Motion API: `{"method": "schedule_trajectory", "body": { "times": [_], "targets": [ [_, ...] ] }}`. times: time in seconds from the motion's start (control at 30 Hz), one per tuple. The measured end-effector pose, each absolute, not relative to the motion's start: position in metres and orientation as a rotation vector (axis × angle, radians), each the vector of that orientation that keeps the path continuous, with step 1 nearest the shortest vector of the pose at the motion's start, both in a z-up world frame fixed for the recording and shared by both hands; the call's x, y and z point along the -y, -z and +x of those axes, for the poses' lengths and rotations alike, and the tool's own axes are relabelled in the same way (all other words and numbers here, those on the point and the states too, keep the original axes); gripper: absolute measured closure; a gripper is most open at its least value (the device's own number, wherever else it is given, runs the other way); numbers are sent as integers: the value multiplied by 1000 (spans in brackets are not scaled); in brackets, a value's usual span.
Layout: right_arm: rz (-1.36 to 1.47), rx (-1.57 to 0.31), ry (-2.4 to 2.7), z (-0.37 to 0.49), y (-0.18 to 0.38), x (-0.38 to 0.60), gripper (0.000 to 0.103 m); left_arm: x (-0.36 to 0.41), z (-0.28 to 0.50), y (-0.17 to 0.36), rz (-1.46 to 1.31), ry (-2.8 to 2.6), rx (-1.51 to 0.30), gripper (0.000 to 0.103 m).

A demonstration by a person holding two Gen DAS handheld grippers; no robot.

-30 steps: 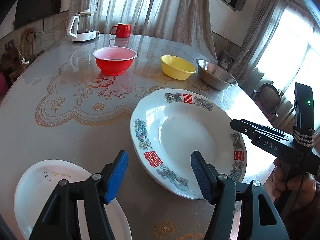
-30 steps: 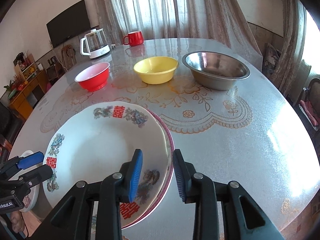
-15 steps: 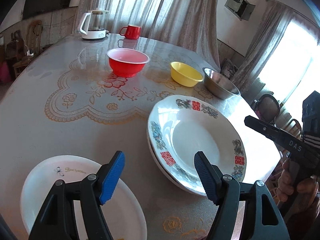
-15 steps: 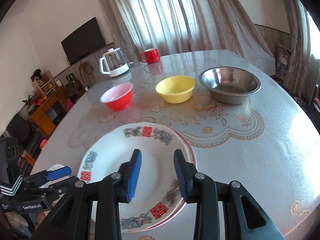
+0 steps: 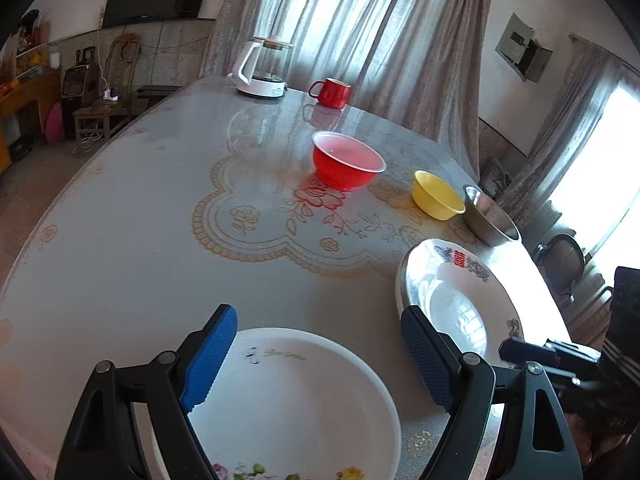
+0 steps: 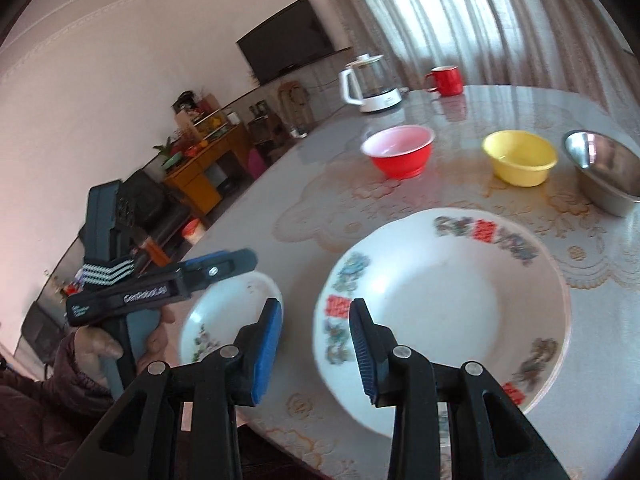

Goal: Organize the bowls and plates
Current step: 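Move both tools to the white rose-pattern plate rim and close on it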

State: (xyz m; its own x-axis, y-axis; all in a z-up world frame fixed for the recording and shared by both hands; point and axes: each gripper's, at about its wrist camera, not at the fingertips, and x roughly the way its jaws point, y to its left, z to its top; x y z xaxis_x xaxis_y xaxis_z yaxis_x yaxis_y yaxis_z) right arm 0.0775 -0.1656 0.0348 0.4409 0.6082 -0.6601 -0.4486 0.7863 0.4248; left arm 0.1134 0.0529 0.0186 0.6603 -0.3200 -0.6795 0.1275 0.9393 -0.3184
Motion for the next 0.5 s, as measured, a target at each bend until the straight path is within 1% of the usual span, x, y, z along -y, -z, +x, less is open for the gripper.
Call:
{"method": "schedule_trajectory", "body": {
  "times": [0.17, 0.23, 0.37, 0.43, 0.5],
  "targets": [
    [181, -1001, -817, 73, -12, 120, 68, -92, 103, -12, -285, 177, -826, 20],
    [181, -1036, -853, 73, -3, 107, 68, -107, 98, -8, -303, 173, -832, 25],
    [150, -1090, -838, 76, 13, 91, 68, -131, 83, -1, -337, 192, -830, 28],
    [140, -1109, -824, 78, 19, 90, 68, -134, 76, 4, -325, 211, -838, 40],
    [130, -1128, -816, 80, 24, 89, 68, -136, 70, 11, -311, 226, -859, 46]
  ]
}}
